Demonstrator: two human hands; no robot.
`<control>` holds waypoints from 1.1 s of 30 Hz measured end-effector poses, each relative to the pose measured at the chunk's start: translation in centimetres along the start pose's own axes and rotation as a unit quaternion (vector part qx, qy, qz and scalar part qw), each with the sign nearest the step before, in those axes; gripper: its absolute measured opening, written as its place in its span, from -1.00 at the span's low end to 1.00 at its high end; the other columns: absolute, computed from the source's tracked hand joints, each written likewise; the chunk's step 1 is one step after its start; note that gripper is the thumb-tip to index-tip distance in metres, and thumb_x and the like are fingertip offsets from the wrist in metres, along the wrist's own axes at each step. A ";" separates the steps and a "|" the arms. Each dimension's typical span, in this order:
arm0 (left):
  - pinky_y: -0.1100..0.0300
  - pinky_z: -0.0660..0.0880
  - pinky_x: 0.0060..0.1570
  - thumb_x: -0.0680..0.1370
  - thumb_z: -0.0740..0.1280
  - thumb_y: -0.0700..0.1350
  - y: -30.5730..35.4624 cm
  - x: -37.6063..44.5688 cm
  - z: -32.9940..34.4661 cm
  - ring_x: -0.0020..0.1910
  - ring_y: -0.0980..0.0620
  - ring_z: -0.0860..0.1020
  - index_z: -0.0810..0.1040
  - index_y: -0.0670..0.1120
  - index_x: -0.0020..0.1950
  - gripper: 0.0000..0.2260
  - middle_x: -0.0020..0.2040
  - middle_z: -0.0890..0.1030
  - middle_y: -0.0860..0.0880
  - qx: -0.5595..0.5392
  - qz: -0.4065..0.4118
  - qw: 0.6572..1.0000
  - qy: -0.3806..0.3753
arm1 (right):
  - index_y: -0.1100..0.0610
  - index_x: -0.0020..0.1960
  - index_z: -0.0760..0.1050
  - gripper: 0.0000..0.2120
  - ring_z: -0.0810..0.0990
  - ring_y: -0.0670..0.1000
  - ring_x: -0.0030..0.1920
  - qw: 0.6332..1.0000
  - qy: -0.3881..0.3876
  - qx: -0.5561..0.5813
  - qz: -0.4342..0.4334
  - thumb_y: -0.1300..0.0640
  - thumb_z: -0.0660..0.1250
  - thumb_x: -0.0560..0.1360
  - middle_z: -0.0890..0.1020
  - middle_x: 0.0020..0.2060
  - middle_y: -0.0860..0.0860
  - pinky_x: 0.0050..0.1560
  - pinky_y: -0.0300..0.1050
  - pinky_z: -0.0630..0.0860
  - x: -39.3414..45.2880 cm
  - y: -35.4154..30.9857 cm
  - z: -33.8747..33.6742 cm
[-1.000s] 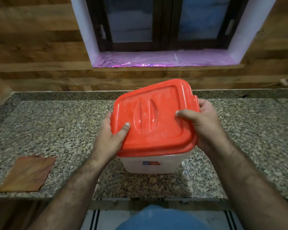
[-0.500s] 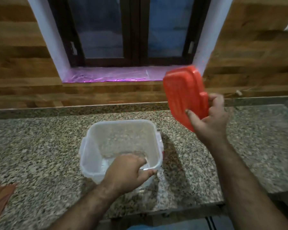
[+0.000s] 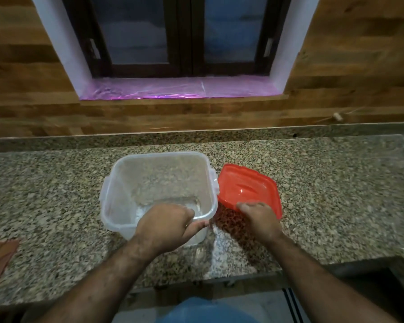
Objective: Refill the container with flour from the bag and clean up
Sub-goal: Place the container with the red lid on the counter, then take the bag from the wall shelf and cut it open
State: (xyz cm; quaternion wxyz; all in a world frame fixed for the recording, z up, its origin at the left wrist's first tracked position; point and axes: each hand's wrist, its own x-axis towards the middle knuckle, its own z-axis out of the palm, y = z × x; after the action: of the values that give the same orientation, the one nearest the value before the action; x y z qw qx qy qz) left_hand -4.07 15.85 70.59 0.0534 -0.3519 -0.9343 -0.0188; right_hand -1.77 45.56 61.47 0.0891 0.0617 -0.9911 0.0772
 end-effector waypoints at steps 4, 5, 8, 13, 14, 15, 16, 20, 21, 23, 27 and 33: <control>0.04 0.49 -0.32 0.64 -0.03 0.46 0.2 0.1 -0.2 -0.35 -0.01 0.54 0.47 -0.04 -0.24 -0.35 -0.33 0.53 0.02 0.003 -0.022 1.000 -0.014 | -0.11 0.21 0.64 -0.80 0.69 -0.03 0.16 0.992 -0.122 0.004 0.002 -0.01 0.36 0.61 0.74 0.15 -0.13 0.37 0.05 0.53 -1.1 -0.2 1.7; 0.04 0.50 -0.32 0.64 -0.04 0.47 0.2 0.1 -0.1 -0.35 -0.01 0.53 0.47 -0.03 -0.25 -0.34 -0.34 0.53 0.02 0.004 -0.026 0.999 -0.018 | -0.11 0.18 0.63 -0.83 0.68 -0.03 0.16 0.990 -0.141 0.004 0.006 0.00 0.35 0.61 0.73 0.14 -0.13 0.35 0.06 0.54 -1.3 -0.1 2.0; 0.02 0.55 -0.30 0.63 -0.06 0.48 0.2 0.1 0.0 -0.35 0.01 0.53 0.47 -0.02 -0.24 -0.34 -0.34 0.52 0.04 0.003 -0.037 0.999 -0.029 | -0.09 0.14 0.60 -0.85 0.67 0.02 0.16 0.978 -0.207 -0.003 0.018 -0.02 0.36 0.59 0.70 0.11 -0.11 0.29 0.05 0.55 -1.3 -0.1 2.9; 0.01 0.58 -0.26 0.62 -0.06 0.49 0.4 0.0 -0.2 -0.33 0.02 0.54 0.49 -0.01 -0.22 -0.34 -0.32 0.54 0.04 0.003 -0.044 0.998 -0.040 | -0.07 0.25 0.62 -0.70 0.66 -0.02 0.01 0.954 -0.190 0.186 0.136 -0.19 0.41 0.60 0.70 0.04 -0.11 -0.07 -0.14 0.47 0.0 -1.3 2.4; 0.02 0.57 -0.27 0.62 -0.06 0.50 0.4 0.0 -0.2 -0.33 0.03 0.54 0.49 -0.01 -0.22 -0.34 -0.32 0.54 0.04 -0.001 -0.047 0.998 -0.041 | -0.05 0.18 0.63 -0.78 0.66 -0.01 -0.04 0.945 -0.145 0.244 0.163 -0.15 0.36 0.65 0.69 -0.03 -0.11 -0.15 -0.16 0.45 0.8 -1.8 1.7; 0.02 0.56 -0.28 0.61 -0.05 0.50 0.4 0.0 -0.3 -0.33 0.03 0.53 0.50 -0.01 -0.22 -0.33 -0.33 0.54 0.05 -0.011 -0.051 0.998 -0.033 | -0.04 0.05 0.61 -0.82 0.66 0.01 -0.10 0.935 -0.093 0.291 0.180 -0.11 0.32 0.69 0.68 -0.10 -0.10 -0.23 -0.18 0.44 1.9 -2.3 0.8; 0.02 0.55 -0.30 0.61 -0.03 0.51 0.3 -0.1 -0.4 -0.34 0.03 0.52 0.52 -0.02 -0.23 -0.32 -0.33 0.54 0.05 -0.026 -0.058 0.998 -0.014 | -0.03 -0.04 0.58 -0.77 0.65 0.03 -0.17 0.925 -0.041 0.326 0.190 -0.09 0.28 0.72 0.67 -0.18 -0.06 -0.29 -0.20 0.43 3.2 -3.0 -0.4; 0.10 0.50 -0.31 0.62 0.13 0.42 -1.3 -1.4 -2.1 -0.29 0.07 0.59 0.68 0.01 -0.17 -0.42 -0.30 0.63 0.09 -0.101 -0.112 0.981 0.123 | 0.05 -0.07 0.63 -0.70 0.64 0.04 -0.20 0.895 0.143 0.392 0.159 -0.06 0.26 0.72 0.68 -0.23 0.00 -0.21 -0.02 0.58 9.5 -5.8 -6.1; 0.13 0.51 -0.31 0.62 0.18 0.38 -2.0 -1.8 -3.0 -0.28 0.09 0.60 0.70 0.01 -0.15 -0.48 -0.28 0.64 0.10 -0.103 -0.131 0.974 0.151 | 0.08 -0.09 0.64 -0.69 0.62 0.06 -0.21 0.894 0.173 0.390 0.138 -0.06 0.28 0.71 0.66 -0.26 -0.02 -0.19 0.03 0.58 11.3 -6.7 -7.4; 0.16 0.54 -0.29 0.61 0.25 0.32 -3.8 -2.5 -5.1 -0.27 0.13 0.61 0.74 0.02 -0.11 -0.55 -0.25 0.67 0.13 -0.093 -0.158 0.965 0.186 | 0.12 -0.11 0.62 -0.68 0.57 0.04 -0.25 0.897 0.197 0.385 0.091 -0.06 0.30 0.69 0.61 -0.32 -0.07 -0.18 0.05 0.52 14.8 -8.9 -10.3; 0.12 0.58 -0.25 0.56 0.37 0.27 -9.4 -4.5 -10.1 -0.25 0.10 0.64 0.74 0.00 -0.09 -0.64 -0.23 0.69 0.11 -0.098 -0.239 0.928 0.269 | 0.07 -0.11 0.56 -0.69 0.56 0.04 -0.25 0.917 0.173 0.358 -0.035 -0.12 0.31 0.67 0.58 -0.35 -0.07 -0.22 0.01 0.45 19.9 -16.9 -15.5; 0.10 0.61 -0.18 0.56 0.45 0.24 -26.9 -12.0 -25.8 -0.21 0.11 0.63 0.70 0.02 0.03 -0.70 -0.14 0.69 0.12 -0.011 -0.361 0.854 0.374 | 0.02 -0.01 0.65 -0.65 0.69 0.04 -0.06 0.914 0.168 0.289 -0.227 -0.24 0.29 0.64 0.70 -0.15 -0.10 -0.10 -0.03 0.56 31.2 -40.4 -24.1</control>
State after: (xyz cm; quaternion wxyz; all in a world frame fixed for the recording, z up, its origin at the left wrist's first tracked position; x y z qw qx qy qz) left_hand -10.62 -14.14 94.92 0.3841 0.0428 -0.9051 -0.1772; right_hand -22.70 6.53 96.48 0.2475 0.2947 -0.8550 0.3476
